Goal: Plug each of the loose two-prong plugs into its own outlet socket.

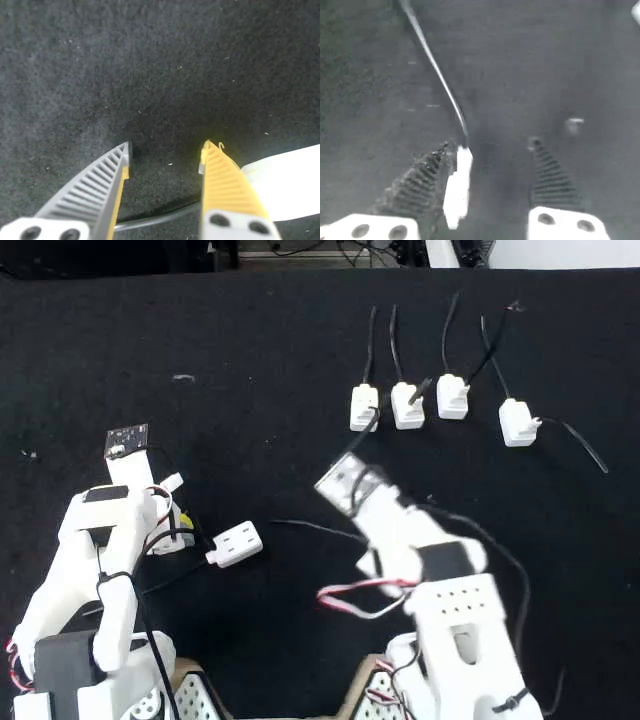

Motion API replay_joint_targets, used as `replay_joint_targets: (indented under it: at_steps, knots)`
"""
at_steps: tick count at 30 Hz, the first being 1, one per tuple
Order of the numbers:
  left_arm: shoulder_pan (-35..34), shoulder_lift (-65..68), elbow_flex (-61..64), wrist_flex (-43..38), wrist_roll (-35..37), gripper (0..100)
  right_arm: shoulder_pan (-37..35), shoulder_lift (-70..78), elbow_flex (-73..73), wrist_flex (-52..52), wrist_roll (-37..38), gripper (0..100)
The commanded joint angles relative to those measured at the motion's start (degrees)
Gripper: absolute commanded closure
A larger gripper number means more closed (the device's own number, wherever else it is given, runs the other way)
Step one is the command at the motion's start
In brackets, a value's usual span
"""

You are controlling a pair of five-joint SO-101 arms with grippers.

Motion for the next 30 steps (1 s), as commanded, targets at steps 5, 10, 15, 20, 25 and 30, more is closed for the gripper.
replay_joint_targets:
  at_steps: [5, 10, 15, 20, 25, 30]
  knots:
    - [-0.2, -1.1, 0.0, -0.8, 0.2, 77, 12.8, 2.4, -5.1, 0.5, 12.5, 87.8]
    - [-0.4, -1.1, 0.1, -0.8, 0.2, 77, 13.3, 10.2, -2.9, -5.2, 17.0, 88.1]
    - [-0.5, -1.1, 0.1, -0.7, 0.2, 77, 16.4, 23.3, -6.4, -14.2, 18.1, 88.1]
    - [-0.6, -1.1, 0.1, -0.5, 0.2, 77, 16.9, 37.2, -12.9, -13.8, 19.0, 88.1]
    - [-0.6, -1.1, 0.1, -0.7, 0.2, 77, 16.4, 42.2, -13.6, -7.3, 25.8, 88.0]
    - [-0.3, -1.1, 0.0, -0.8, 0.2, 77, 14.4, 39.8, -13.4, 1.0, 30.8, 87.9]
